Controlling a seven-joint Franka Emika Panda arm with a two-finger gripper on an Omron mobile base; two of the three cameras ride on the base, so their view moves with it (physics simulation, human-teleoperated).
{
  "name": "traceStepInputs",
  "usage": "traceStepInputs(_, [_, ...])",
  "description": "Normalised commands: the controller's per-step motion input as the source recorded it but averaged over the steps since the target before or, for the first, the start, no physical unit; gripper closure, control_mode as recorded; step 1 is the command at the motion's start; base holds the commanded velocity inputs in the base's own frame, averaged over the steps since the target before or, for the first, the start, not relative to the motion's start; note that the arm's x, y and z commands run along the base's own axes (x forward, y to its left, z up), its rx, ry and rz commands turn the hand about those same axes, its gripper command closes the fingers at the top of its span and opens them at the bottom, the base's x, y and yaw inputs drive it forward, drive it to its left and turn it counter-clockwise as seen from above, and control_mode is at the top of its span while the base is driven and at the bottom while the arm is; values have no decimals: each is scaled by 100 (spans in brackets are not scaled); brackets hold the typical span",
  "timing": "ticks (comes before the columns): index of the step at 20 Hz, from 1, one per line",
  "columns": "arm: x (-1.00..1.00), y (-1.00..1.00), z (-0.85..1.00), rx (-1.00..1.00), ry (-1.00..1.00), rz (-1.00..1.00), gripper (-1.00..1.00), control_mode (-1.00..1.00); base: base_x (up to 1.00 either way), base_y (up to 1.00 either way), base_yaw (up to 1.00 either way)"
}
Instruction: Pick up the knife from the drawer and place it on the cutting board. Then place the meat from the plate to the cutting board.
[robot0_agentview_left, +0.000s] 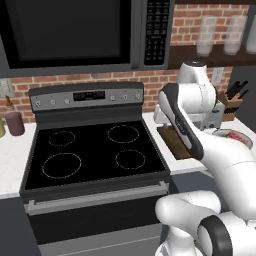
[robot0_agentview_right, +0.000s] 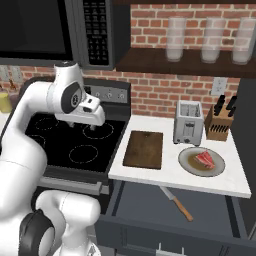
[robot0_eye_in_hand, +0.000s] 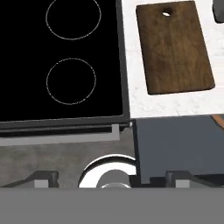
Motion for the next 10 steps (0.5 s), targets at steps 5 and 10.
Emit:
traceStepInputs(5, [-43,-57,-45,0,4,-42,-100,-100,0,0,0])
traceStepInputs(10, [-20,-77,-48,0,14,-47,-100,-100,0,0,0])
